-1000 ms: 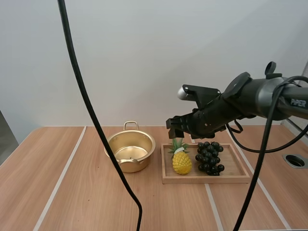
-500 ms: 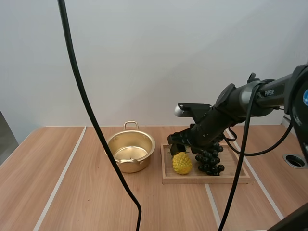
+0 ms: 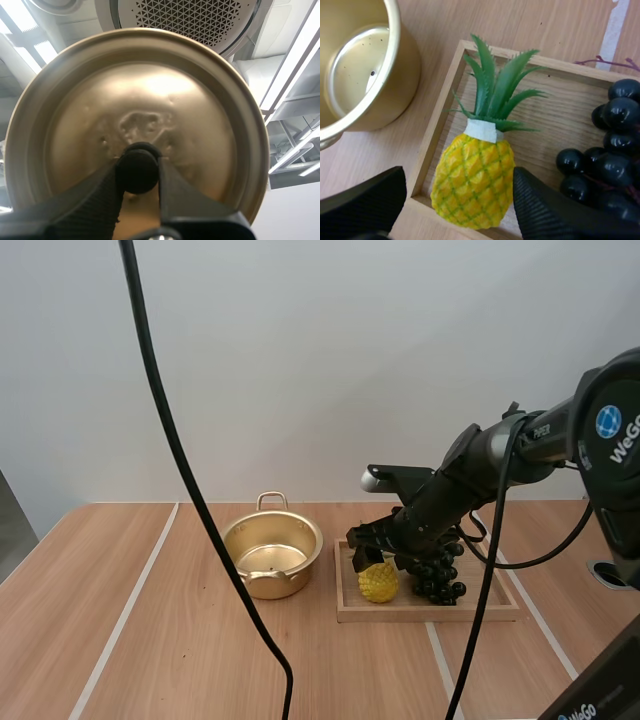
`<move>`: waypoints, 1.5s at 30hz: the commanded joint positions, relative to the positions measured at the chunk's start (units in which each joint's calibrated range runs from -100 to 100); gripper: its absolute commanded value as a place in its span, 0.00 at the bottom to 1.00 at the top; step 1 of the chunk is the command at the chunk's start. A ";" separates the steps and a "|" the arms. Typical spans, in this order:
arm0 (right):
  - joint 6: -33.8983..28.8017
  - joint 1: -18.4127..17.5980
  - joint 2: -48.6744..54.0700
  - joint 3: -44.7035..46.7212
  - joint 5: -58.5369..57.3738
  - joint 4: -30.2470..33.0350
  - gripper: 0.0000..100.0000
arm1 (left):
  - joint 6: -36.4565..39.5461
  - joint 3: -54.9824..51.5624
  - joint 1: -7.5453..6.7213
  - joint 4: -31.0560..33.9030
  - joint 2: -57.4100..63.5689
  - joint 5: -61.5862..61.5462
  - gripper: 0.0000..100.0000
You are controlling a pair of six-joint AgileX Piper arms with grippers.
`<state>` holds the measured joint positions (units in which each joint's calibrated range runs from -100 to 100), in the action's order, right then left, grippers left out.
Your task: Open the pot, put the pineapple inside, and close it
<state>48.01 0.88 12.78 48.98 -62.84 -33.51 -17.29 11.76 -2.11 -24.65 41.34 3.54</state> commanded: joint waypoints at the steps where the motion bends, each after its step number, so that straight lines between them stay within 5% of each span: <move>1: 1.83 0.16 -0.82 -0.28 0.19 -0.69 1.00 | -0.28 0.18 -0.04 0.10 0.15 -0.65 0.00; 22: 11.20 0.16 -6.49 -0.28 5.96 -5.01 1.00 | -0.28 0.18 -0.04 0.10 0.15 -2.93 0.00; 23: 11.20 0.16 -6.49 -0.28 5.96 -5.43 0.85 | -0.28 0.18 -0.04 0.10 0.15 -4.04 0.00; 26: 9.49 0.16 -6.49 -0.28 6.12 -6.81 0.00 | -0.28 0.18 -0.04 0.10 0.15 -4.46 0.00; 45: 8.04 0.16 4.49 -3.56 8.47 -8.54 0.00 | -0.28 0.18 -0.04 1.83 0.15 -4.49 0.00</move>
<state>55.89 0.88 14.36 46.43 -55.56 -40.76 -17.48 11.76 -2.11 -23.24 41.34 -1.36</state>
